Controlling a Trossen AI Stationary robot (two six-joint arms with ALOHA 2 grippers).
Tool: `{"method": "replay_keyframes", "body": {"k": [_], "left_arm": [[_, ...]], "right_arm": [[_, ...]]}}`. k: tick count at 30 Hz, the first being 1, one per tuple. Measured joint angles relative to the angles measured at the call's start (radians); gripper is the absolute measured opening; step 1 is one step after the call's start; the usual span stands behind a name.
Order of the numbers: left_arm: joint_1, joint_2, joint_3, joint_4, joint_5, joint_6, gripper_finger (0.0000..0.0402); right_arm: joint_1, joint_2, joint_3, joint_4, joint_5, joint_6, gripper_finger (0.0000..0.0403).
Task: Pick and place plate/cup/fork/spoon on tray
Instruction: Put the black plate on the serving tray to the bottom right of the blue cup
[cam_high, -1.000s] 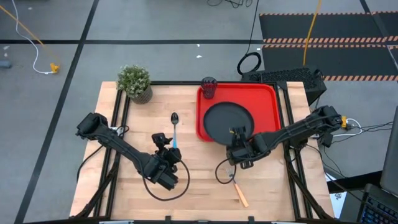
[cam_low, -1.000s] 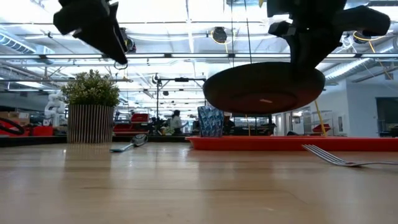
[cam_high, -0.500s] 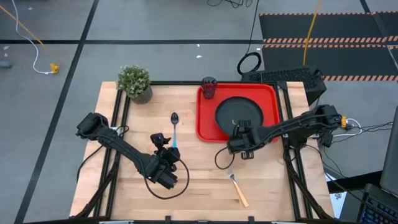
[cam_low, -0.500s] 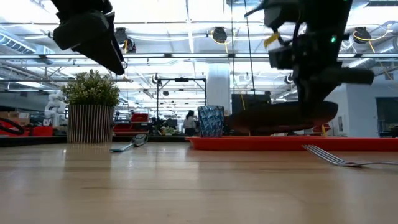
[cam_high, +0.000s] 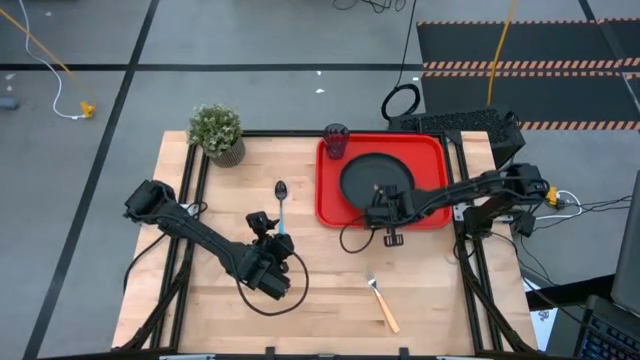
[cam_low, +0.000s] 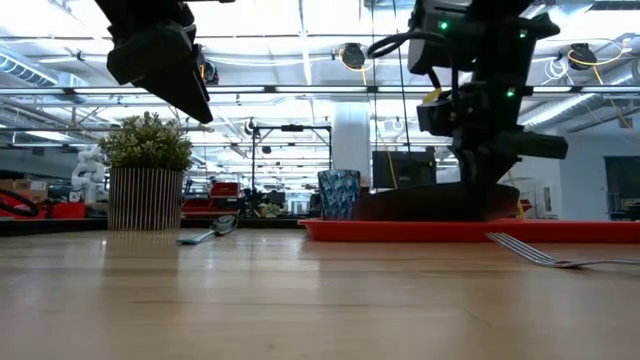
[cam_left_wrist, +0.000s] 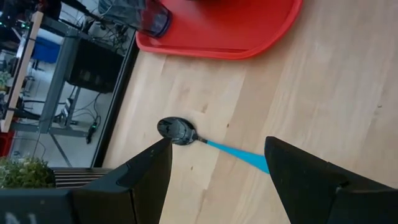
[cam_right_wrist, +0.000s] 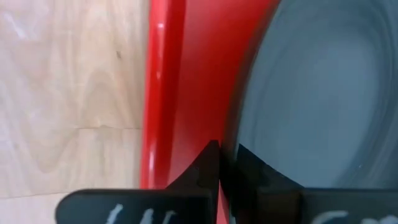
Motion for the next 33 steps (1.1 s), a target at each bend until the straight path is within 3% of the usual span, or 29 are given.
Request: {"method": "replay_keyframes", "body": {"k": [10,33], "left_arm": [[0.000,0.000,0.000,0.006,0.000,0.002,0.0257],[-0.001,0.000,0.000,0.033,0.000,0.026,0.0257]], "right_arm": [[-0.041,0.000,-0.004,0.057,-0.005,-0.073,0.0010],[-0.082,0.000,-0.004,0.098,-0.027,-0.097,0.0064]]}}
